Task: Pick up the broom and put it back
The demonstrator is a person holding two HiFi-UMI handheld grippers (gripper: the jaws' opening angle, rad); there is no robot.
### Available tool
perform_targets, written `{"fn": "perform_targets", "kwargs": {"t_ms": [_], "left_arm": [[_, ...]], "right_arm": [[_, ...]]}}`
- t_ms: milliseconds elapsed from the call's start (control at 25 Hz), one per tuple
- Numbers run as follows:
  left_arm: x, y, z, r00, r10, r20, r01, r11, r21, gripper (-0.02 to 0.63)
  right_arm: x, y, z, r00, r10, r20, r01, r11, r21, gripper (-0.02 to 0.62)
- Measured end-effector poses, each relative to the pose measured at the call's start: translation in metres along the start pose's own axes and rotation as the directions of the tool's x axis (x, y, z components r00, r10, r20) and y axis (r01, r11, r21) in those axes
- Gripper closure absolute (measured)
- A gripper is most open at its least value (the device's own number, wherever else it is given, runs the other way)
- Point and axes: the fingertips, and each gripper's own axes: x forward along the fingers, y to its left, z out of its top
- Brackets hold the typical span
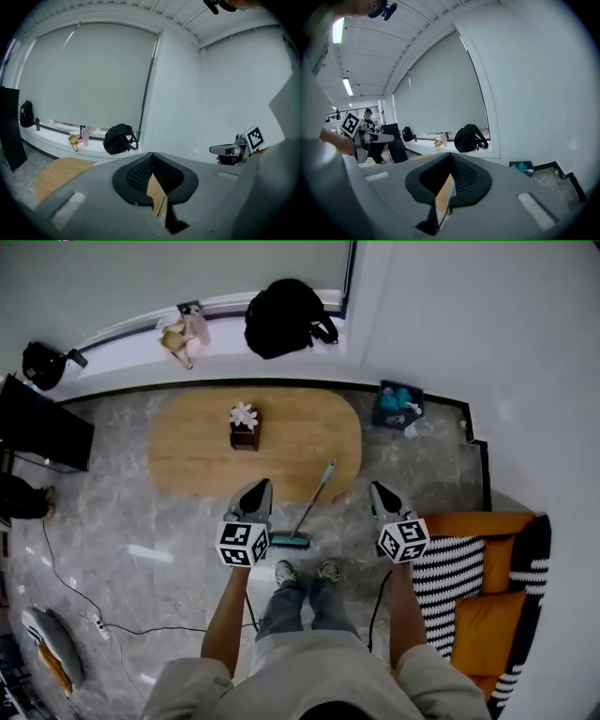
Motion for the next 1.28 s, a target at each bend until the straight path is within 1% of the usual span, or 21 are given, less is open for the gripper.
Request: {"fn": "perform_targets", "kwargs": {"t_ms": [240, 440, 640, 920, 1280], "left_arm": [[-0.014, -0.002, 0.048, 0.998, 0.0, 0.059, -0.001, 1.0, 0.024, 0.603], [-0.03, 0.003, 0.086, 0.994, 0.011, 0.11, -0.015, 0.999, 0.042, 0.603], [-0.043, 0.004, 0.116, 0.989, 0.009, 0.15, -0.02, 0.997, 0.071, 0.603], [-0.053, 0.004, 0.144, 0.981, 0.006, 0.195, -0.025, 0.996, 0.09, 0.603], [-0.067, 0.015, 0.153, 0.978, 0.019, 0.206, -0.038, 0.995, 0.088, 0.603]], "right_arm": [[-0.015, 0.011, 0.056, 0.998, -0.009, 0.065, 0.012, 0.999, -0.047, 0.595], [-0.026, 0.02, 0.09, 0.995, -0.014, 0.102, 0.022, 0.997, -0.074, 0.595], [-0.034, 0.026, 0.119, 0.99, -0.014, 0.139, 0.028, 0.994, -0.103, 0.595], [-0.041, 0.031, 0.139, 0.985, -0.023, 0.17, 0.044, 0.992, -0.119, 0.595], [-0.043, 0.041, 0.141, 0.982, -0.056, 0.182, 0.077, 0.99, -0.116, 0.595]]}}
